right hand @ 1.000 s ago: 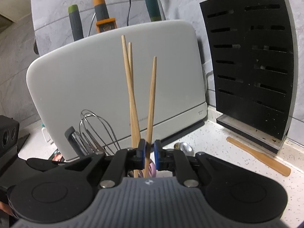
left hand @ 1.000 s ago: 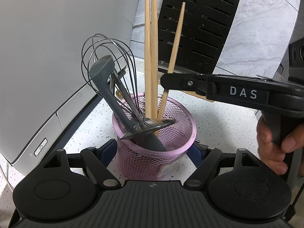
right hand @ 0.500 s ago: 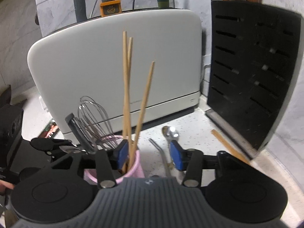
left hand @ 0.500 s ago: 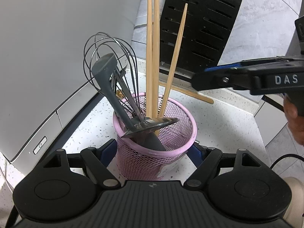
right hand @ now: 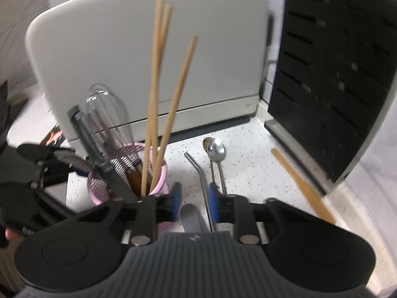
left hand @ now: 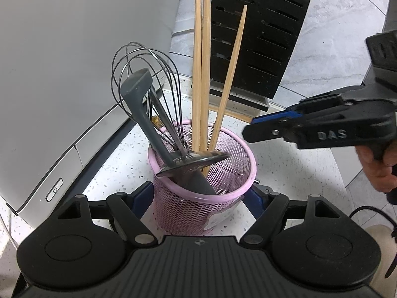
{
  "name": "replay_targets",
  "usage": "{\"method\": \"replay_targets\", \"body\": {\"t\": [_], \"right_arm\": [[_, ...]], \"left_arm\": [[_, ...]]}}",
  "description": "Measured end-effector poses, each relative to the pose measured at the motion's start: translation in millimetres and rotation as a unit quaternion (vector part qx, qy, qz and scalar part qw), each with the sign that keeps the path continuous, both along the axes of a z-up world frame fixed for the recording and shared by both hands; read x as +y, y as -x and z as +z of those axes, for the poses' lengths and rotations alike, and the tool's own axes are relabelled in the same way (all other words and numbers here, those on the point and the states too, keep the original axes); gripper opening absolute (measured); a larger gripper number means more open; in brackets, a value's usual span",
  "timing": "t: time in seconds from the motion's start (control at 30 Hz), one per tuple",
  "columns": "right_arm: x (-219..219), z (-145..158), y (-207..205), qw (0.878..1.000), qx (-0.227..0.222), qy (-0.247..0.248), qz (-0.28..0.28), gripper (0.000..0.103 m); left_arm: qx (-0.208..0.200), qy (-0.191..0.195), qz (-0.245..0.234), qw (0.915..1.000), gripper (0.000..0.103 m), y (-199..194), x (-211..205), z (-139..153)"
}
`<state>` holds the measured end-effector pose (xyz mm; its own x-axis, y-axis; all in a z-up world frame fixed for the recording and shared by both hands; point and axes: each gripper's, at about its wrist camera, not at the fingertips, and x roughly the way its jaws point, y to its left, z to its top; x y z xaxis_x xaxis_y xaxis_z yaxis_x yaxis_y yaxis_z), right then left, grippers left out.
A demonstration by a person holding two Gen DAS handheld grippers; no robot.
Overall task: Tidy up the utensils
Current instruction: 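Move the open right tool toward the metal straw and spoons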
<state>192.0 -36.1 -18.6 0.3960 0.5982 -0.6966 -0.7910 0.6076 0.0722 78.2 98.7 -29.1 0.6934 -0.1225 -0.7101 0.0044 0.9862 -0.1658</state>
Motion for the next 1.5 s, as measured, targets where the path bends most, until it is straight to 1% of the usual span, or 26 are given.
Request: {"method": "replay_targets", "body": {"t": [0.07,0.13,0.2,0.23,0.27,0.33,0.43,0.57,0.7,0.77,0.8,0.87,0.93,1.0,1.03,1.07,1.17,1.3,1.37,1.43,1.5], "right_arm": [[1,-5,-3,1.0,0.015,-0.019,-0.009,0.013],[0,-10,-4,0.998,0.04,-0.044,-0.013,0.013],[2,-14,-4,0.996,0.058,-0.059,-0.014,0.009],[4,-15,-2,0.996,0.059,-0.06,-0.015,0.006],[5,-16,0,0.996,0.063,-0.065,-0.013,0.0],[7,-19,2,0.994,0.077,-0.077,-0.014,0.0],[9,-23,6,0.992,0.082,-0.089,-0.015,0.0],[8,-30,12,0.988,0.107,-0.113,-0.012,0.0],[7,-37,15,0.985,0.112,-0.131,-0.019,0.0],[5,-40,16,0.983,0.115,-0.142,-0.025,0.0],[4,-41,17,0.982,0.115,-0.145,-0.027,0.0],[4,-44,18,0.983,0.108,-0.148,-0.033,0.0],[3,-45,21,0.984,0.094,-0.145,-0.041,0.002],[0,-45,24,0.985,0.079,-0.143,-0.056,0.006],[-1,-47,23,0.985,0.073,-0.143,-0.065,0.006],[-1,-49,23,0.984,0.07,-0.147,-0.073,0.006],[-4,-54,19,0.98,0.084,-0.163,-0.075,0.006],[-2,-53,20,0.98,0.085,-0.169,-0.059,0.004],[-1,-54,20,0.979,0.085,-0.176,-0.058,0.004],[-1,-55,20,0.979,0.085,-0.179,-0.055,0.0],[0,-57,21,0.977,0.09,-0.185,-0.049,0.0]], "left_arm": [[-0.001,-0.002,-0.002,1.0,0.088,1,0,1],[-0.002,-0.005,-0.004,1.0,0.087,1,0,1],[-0.003,-0.008,-0.004,1.0,0.087,2,0,2],[-0.005,-0.011,-0.005,0.9999,0.087,3,0,2],[-0.005,-0.012,-0.005,0.9999,0.086,3,0,3],[-0.005,-0.018,-0.003,0.9998,0.086,3,2,4],[-0.005,-0.035,-0.003,0.9994,0.085,5,3,5],[-0.008,-0.055,-0.005,0.9984,0.085,7,5,7],[-0.013,-0.058,-0.001,0.9982,0.085,9,4,7],[-0.025,-0.065,0.008,0.9975,0.091,11,1,5],[-0.032,-0.069,0.011,0.997,0.091,11,-1,5],[-0.042,-0.079,0.017,0.9958,0.095,11,-5,3],[-0.056,-0.099,0.02,0.9933,0.098,12,-10,1],[-0.07,-0.122,0.019,0.9899,0.098,12,-17,-2],[-0.077,-0.132,0.02,0.9881,0.098,11,-21,-3],[-0.082,-0.139,0.02,0.9867,0.1,11,-24,-3],[-0.088,-0.159,0.024,0.9831,0.101,7,-29,-7],[-0.099,-0.144,0.038,0.9839,0.101,6,-26,-9],[-0.099,-0.127,0.039,0.9862,0.095,6,-24,-8],[-0.094,-0.119,0.039,0.9877,0.094,5,-22,-7],[-0.09,-0.116,0.042,0.9883,0.094,9,-18,-6]]}}
